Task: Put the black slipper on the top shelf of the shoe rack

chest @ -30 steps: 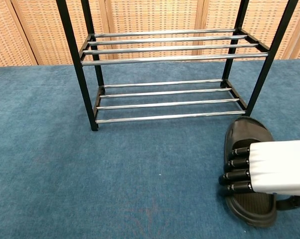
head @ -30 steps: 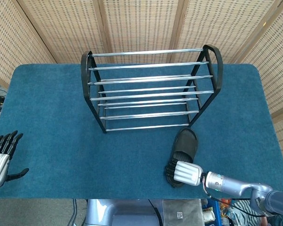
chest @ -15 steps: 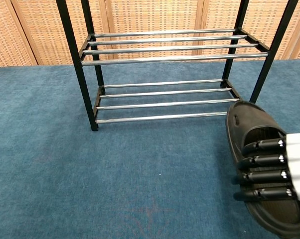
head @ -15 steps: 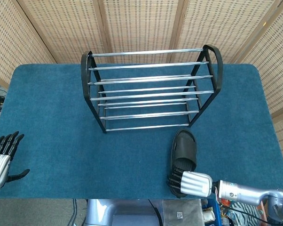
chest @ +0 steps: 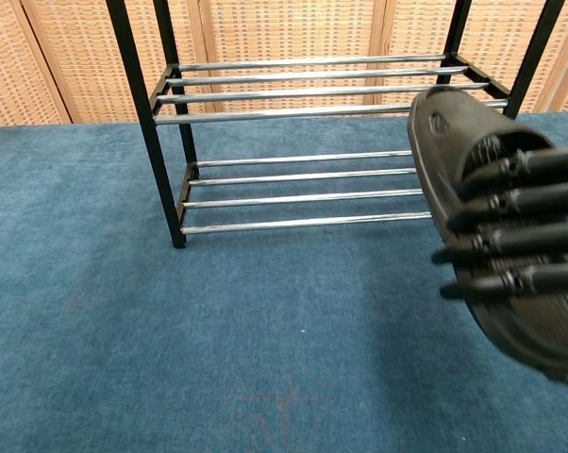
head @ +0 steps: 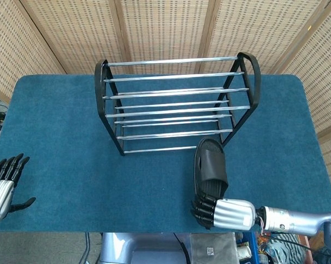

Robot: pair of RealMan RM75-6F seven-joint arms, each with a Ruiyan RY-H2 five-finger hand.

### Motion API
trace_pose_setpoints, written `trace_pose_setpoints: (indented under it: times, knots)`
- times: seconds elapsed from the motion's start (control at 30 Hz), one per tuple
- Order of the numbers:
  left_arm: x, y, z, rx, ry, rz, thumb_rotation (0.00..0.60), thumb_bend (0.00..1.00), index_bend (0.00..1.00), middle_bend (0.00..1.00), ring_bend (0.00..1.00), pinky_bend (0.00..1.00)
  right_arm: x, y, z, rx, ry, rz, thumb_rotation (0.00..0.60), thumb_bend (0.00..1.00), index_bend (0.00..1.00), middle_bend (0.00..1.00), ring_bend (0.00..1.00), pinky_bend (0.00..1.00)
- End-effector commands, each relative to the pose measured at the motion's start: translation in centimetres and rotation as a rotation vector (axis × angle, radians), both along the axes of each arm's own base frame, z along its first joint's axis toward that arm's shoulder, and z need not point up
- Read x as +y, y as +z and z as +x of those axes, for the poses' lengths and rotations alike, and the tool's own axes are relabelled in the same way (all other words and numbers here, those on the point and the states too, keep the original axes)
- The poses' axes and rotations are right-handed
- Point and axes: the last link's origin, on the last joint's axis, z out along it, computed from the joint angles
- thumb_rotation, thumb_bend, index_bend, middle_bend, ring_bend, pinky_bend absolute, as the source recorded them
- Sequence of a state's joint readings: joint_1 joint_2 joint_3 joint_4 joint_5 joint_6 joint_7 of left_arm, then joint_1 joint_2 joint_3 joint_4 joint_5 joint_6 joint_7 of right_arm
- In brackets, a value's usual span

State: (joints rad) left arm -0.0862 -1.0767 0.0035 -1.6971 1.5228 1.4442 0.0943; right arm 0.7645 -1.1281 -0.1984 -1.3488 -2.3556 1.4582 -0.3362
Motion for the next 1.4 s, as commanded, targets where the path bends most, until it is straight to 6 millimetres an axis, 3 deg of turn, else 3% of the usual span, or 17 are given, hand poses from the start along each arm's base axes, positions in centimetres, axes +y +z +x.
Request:
trace_pose_setpoints:
  times: [0.03, 0.33, 0.63, 0.97, 1.13, 1.2, 1.33, 1.4]
  knots:
    - [0.0, 0.1, 0.0, -0.004, 0.004, 0.005, 0.600, 0.16, 0.00, 0.00, 0.00, 0.00, -2.6, 1.2, 1.1, 0.006, -0.007, -0.051, 0.600, 0.76, 0.52, 0.46, 0.29, 0.29]
    - [0.5, 0.2, -0.3, -0.007, 0.019, -0.002, 0.600, 0.16, 0.00, 0.00, 0.00, 0.00, -7.9, 2.8, 3.8, 0.052, -0.091, -0.133, 0.600, 0.76, 0.52, 0.45, 0.29, 0.29]
    - [1.0, 0.0, -0.5, -0.005, 0.038, -0.015, 0.600, 0.16, 0.00, 0.00, 0.00, 0.00, -11.8, 2.6, 7.3, 0.121, -0.096, -0.229, 0.600, 0.77, 0.52, 0.45, 0.29, 0.29]
    - [1.3, -0.1, -0.7, -0.006, 0.047, -0.020, 0.600, 0.16, 0.00, 0.00, 0.00, 0.00, -14.3, 1.7, 9.6, 0.115, -0.178, -0.285, 0.600, 0.78, 0.52, 0.43, 0.29, 0.29]
    - [1.3, 0.1, -0.8, -0.013, 0.050, -0.018, 0.600, 0.16, 0.00, 0.00, 0.00, 0.00, -15.0, 1.0, 10.1, 0.109, -0.212, -0.300, 0.600, 0.78, 0.49, 0.36, 0.26, 0.30]
    - [1.3, 0.2, -0.9, -0.016, 0.052, -0.016, 0.600, 0.16, 0.00, 0.00, 0.00, 0.00, -15.1, 0.7, 10.2, 0.115, -0.219, -0.309, 0.600, 0.72, 0.42, 0.28, 0.19, 0.29]
    - [1.4, 0.4, -1.0, -0.022, 0.053, -0.016, 0.600, 0.16, 0.00, 0.00, 0.00, 0.00, -15.1, 0.4, 10.6, 0.124, -0.217, -0.344, 0.600, 0.37, 0.23, 0.09, 0.04, 0.03]
    - [1.4, 0.5, -1.0, -0.024, 0.053, -0.014, 0.600, 0.16, 0.00, 0.00, 0.00, 0.00, -14.9, 0.3, 10.7, 0.128, -0.221, -0.356, 0.600, 0.27, 0.17, 0.03, 0.00, 0.00]
